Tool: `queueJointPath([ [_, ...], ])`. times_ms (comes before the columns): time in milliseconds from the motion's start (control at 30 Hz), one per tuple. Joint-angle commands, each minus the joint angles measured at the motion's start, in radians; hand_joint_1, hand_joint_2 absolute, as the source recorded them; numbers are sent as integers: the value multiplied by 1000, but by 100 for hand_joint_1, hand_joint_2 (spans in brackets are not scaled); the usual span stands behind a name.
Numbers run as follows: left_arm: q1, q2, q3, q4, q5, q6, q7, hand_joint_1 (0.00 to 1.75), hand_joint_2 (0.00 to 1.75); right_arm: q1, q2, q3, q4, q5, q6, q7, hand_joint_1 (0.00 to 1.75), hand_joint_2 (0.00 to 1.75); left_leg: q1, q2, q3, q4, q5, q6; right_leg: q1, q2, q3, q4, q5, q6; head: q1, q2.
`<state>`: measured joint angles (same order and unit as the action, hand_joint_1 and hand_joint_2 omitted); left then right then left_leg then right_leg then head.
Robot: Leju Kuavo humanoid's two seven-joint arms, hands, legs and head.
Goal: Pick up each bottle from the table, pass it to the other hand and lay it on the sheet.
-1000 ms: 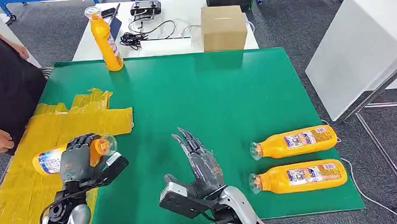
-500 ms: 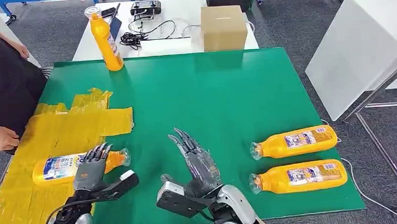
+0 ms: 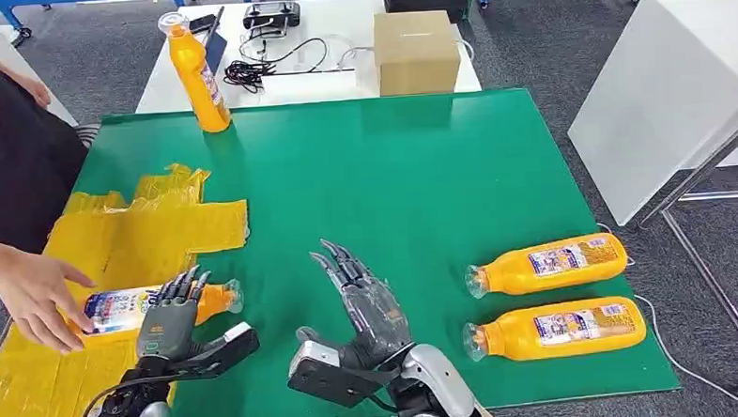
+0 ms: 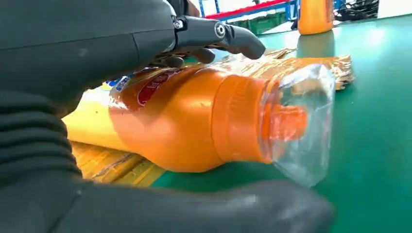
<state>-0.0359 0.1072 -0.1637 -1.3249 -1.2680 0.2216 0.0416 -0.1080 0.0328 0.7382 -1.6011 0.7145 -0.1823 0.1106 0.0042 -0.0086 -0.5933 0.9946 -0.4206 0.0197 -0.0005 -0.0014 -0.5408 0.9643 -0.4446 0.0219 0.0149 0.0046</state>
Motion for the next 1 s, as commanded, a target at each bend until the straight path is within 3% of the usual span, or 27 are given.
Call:
queueJointPath([
  [33,41,-85,52,-132,367,72,-229,0,0,37,-34,-40,-33,65,-28,-13,0,0,1,0,3,0,-1,0,1,-1,3,-1,-1,1,0,0],
  [133,73,-133,87,-247,510,46,-283,0,0,99,-63,-64,-84,113,-53,-33,0,0,1,-2,1,1,-2,0,1,-3,2,-1,-2,1,0,0],
  [200,99,-209,150,-325,882,-48,-412,0,0,176,-83,-95,-141,115,-108,-125,0,0,0,-2,0,0,-1,0,0,-3,1,-1,-1,1,0,0],
  [233,117,-238,169,-366,1020,-99,-436,0,0,213,-105,-103,-169,161,-148,-140,0,175,1,-4,1,1,-2,0,1,-4,3,-2,-2,1,0,0],
  [333,190,-288,177,-472,1332,-208,-475,0,0,310,-207,-71,-262,152,-198,-168,0,175,1,-3,2,2,-4,1,1,-3,5,-2,-3,2,0,0],
  [467,267,-310,117,-561,1478,-262,-514,0,0,394,-300,-74,-350,180,-331,-105,0,175,-2,-1,2,1,-6,3,0,-1,3,-1,-3,1,0,0],
  [500,276,-312,104,-574,1488,-269,-521,0,0,402,-307,-85,-359,179,-345,-100,0,0,-1,-1,3,1,-7,3,0,-1,4,-2,-4,2,0,0],
  [567,294,-309,69,-598,1491,-276,-531,0,0,428,-327,-105,-379,223,-353,-75,0,0,-2,-1,1,2,-7,3,0,-2,3,-1,-5,4,0,0],
  [600,299,-304,54,-602,1486,-276,-537,0,0,444,-348,-108,-392,245,-340,-45,0,175,-2,-1,3,2,-8,3,0,-1,5,-1,-6,4,0,0],
  [767,334,-292,39,-606,1473,-268,-563,0,0,576,-523,-148,-511,214,-351,80,0,175,-3,-2,1,1,-6,4,-2,-2,2,-1,-4,4,0,0],
  [1000,337,-292,45,-604,1474,-267,-566,0,0,587,-534,-147,-526,217,-355,87,0,175,-2,1,2,0,-7,4,-1,0,2,-2,-3,3,0,0],
])
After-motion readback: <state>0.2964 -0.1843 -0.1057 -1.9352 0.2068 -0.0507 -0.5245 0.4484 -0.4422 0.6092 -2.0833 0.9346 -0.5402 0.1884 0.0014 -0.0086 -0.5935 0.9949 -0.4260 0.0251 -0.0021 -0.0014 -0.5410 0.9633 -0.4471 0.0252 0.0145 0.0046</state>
